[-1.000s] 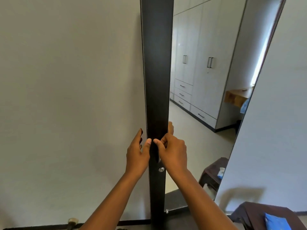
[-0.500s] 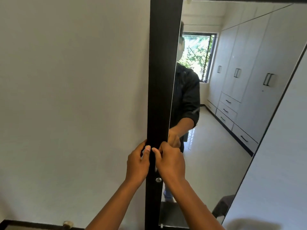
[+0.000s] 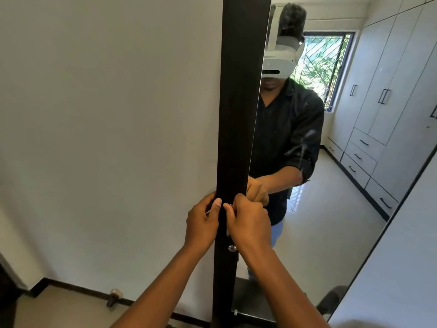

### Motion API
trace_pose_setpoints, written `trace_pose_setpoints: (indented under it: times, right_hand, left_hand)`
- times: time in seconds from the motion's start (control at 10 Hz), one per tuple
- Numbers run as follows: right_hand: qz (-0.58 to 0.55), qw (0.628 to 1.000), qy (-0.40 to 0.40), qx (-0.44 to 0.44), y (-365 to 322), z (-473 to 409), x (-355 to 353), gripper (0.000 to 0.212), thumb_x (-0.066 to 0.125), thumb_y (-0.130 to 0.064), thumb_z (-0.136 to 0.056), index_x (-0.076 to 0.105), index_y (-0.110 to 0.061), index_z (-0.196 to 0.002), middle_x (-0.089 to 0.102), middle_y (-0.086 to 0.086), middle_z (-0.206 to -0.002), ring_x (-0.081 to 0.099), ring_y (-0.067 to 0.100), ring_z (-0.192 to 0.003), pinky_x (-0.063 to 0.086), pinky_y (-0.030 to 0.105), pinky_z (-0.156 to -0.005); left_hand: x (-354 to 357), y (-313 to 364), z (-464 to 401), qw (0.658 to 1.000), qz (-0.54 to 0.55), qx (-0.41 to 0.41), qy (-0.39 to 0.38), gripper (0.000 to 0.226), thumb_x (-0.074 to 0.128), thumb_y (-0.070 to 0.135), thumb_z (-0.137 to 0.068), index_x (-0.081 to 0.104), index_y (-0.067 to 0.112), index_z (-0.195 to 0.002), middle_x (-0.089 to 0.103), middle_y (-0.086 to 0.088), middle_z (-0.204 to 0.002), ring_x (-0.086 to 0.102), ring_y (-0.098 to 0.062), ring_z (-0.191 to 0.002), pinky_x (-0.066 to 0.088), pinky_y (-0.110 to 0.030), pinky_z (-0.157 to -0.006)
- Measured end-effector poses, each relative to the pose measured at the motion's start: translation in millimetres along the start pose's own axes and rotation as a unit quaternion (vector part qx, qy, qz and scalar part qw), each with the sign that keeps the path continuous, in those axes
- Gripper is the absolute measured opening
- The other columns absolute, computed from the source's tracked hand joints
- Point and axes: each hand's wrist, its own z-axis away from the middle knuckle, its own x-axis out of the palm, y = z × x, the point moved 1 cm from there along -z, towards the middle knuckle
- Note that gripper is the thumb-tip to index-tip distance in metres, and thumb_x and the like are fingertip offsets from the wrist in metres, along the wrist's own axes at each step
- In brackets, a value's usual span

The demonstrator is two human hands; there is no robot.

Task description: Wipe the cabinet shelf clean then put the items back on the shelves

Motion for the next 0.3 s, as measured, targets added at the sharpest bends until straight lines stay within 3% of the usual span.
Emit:
trace_pose_setpoints:
  times: [0.1, 0.2, 0.3]
  right_hand:
    - [0.026, 0.999, -0.026, 0.002, -2.5, -3.0, -7.1, 0.023, 0.058, -0.041, -0.104, 0.066, -0.020, -0.109, 0.070, -0.001, -0.089, 0.070, 0.015, -0.078, 0.059, 0.027, -0.068]
    - [0.045, 0.997, -0.060, -0.004, -12.6, -5.3, -19.6, 0.023, 0.056, -0.043, -0.104, 0.066, -0.022, -0.101, 0.065, -0.003, -0.082, 0.067, 0.015, -0.074, 0.058, 0.029, -0.065]
    - [0.064, 0.996, -0.040, -0.036, -25.1, -8.5, -32.8, 0.028, 0.052, -0.049, -0.105, 0.063, -0.026, -0.092, 0.060, -0.007, -0.073, 0.063, 0.011, -0.066, 0.056, 0.028, -0.062]
  left_hand:
    - [-4.2, 3.5, -1.1, 1.000, -0.006, -0.002, -0.001, 0.040, 0.054, 0.040, -0.104, 0.063, 0.027, -0.141, 0.070, 0.009, -0.133, 0.065, -0.009, -0.122, 0.050, -0.005, -0.091]
    - [-10.7, 4.9, -3.7, 1.000, -0.005, 0.006, -0.002, 0.041, 0.058, 0.037, -0.104, 0.060, 0.029, -0.144, 0.067, 0.011, -0.137, 0.063, -0.006, -0.123, 0.049, -0.004, -0.089]
    - [-21.1, 12.4, -5.5, 1.000, -0.013, 0.007, 0.026, 0.042, 0.060, 0.036, -0.103, 0.060, 0.028, -0.144, 0.065, 0.011, -0.141, 0.061, -0.005, -0.125, 0.048, -0.006, -0.090]
